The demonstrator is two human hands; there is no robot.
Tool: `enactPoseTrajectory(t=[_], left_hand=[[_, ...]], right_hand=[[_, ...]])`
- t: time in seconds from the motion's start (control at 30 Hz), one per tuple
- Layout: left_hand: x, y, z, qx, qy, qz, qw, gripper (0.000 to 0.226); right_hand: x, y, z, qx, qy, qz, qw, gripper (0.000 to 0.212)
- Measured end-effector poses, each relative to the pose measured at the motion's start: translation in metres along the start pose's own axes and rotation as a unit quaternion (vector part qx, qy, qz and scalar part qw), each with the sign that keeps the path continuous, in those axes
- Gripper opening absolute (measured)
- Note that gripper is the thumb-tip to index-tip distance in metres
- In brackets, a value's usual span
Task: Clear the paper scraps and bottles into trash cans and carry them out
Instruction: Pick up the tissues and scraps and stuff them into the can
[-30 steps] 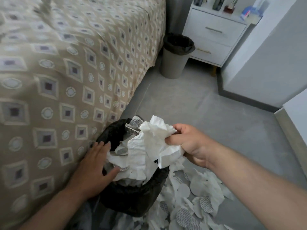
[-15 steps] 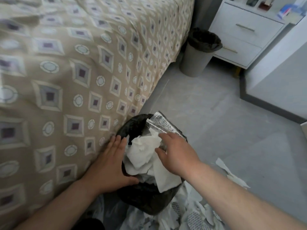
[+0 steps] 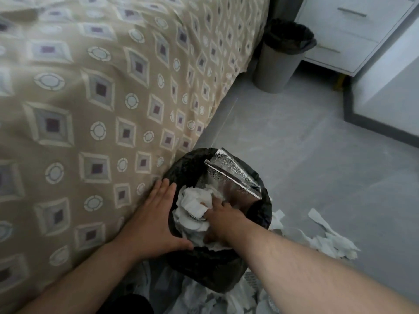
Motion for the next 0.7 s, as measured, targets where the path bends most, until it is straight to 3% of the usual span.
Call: enactPoseTrajectory(t=[0.1, 0.23, 0.37, 0.47, 0.57, 0.7], left_hand=[[0.002, 0.001, -0.001, 0.007, 0.003, 0.000, 1.000, 0.140], [0.000, -0.013, 0.005, 0.028, 0.002, -0.029, 0.999, 0.135], [-0.004, -0.041, 0.032, 0.032, -0.024, -0.066, 0.997, 0.128], [-0.009, -0.084, 0.045, 0.067, -0.021, -0.148, 0.986, 0.115], [-0.025, -0.157, 0.035, 0.111, 0.046, -0.256, 0.959, 0.101], [-0.065, -0.239, -0.037, 0.141, 0.209, -0.358, 0.899, 0.085]], right_hand=[[-0.001, 0.004, 0.004, 0.020, 0.004, 0.007, 1.000, 0.092], [-0.037, -0.003, 0.050, 0.029, -0.062, 0.043, 0.997, 0.086], [-0.107, -0.034, 0.102, 0.098, -0.143, 0.074, 0.982, 0.055], [-0.167, -0.078, 0.112, 0.111, -0.189, 0.048, 0.975, 0.032], [-0.228, -0.138, 0.086, 0.170, -0.206, -0.022, 0.964, 0.030], [-0.272, -0.215, -0.007, 0.280, -0.183, -0.155, 0.930, 0.028]])
Point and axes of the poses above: each hand's wrist, its own x-axis towards the middle knuckle, its own z-axis out of the back of the hand, y = z × x, the point moved 9 cm from there along x, towards the middle knuckle, and after that the axes turned 3 degrees about -x, right-handed, at the moved point
